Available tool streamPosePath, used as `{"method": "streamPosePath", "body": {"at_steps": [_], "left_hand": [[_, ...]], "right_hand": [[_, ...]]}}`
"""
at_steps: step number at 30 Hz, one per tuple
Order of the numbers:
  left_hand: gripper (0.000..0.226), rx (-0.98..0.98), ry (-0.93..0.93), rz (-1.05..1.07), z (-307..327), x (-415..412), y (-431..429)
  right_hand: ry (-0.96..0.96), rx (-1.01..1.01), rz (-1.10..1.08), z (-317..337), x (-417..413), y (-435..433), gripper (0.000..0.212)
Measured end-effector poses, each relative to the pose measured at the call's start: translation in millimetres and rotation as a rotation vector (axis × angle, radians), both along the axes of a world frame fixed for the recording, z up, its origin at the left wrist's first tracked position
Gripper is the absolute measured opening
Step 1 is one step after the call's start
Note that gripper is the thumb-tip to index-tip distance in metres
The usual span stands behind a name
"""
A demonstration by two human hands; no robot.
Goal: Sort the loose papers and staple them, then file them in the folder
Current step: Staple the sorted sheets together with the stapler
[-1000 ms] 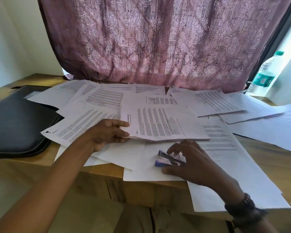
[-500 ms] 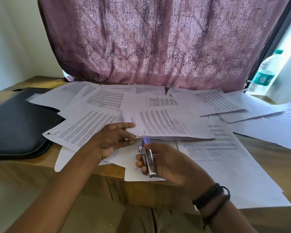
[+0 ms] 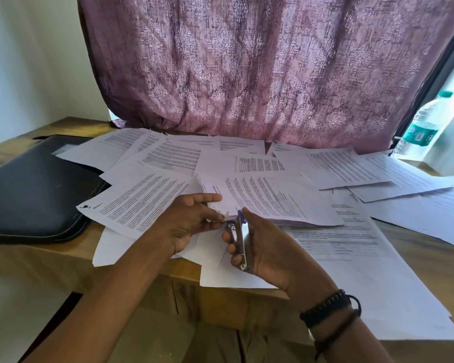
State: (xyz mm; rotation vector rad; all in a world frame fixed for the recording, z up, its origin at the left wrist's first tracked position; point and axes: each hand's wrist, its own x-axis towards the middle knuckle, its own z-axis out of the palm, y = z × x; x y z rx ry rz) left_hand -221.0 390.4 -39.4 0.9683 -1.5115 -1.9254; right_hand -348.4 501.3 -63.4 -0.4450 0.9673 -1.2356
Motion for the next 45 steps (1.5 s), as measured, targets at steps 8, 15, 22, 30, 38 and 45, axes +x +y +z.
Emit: {"method": "streamPosePath", "body": {"at_steps": [8, 15, 22, 30, 38, 45], "left_hand": [[0.043, -0.001, 0.014, 0.036, 0, -1, 4], [0.045, -0.011, 0.031, 0.040, 0, -1, 6], [0.044, -0.028, 0.038, 0.050, -3, -1, 8], [0.045, -0.037, 0.041, 0.058, -8, 0, 8], [0.044, -0.061, 0.032, 0.059, -9, 1, 9], [0.024, -0.093, -0.005, 0.098, -8, -2, 10]], "right_hand": [[0.007, 0.021, -0.098, 9, 2, 4, 0.046], [0.027, 0.022, -0.130, 20, 4, 12, 0.047], [-0.001, 0.049, -0.211, 23, 7, 3, 0.057], [-0.059, 0.054, -0.293, 20, 13, -6, 0.056], [-0.020, -0.003, -0.430, 13, 24, -10, 0.020], [0.064, -0.048, -0.502, 12, 30, -7, 0.010]]}}
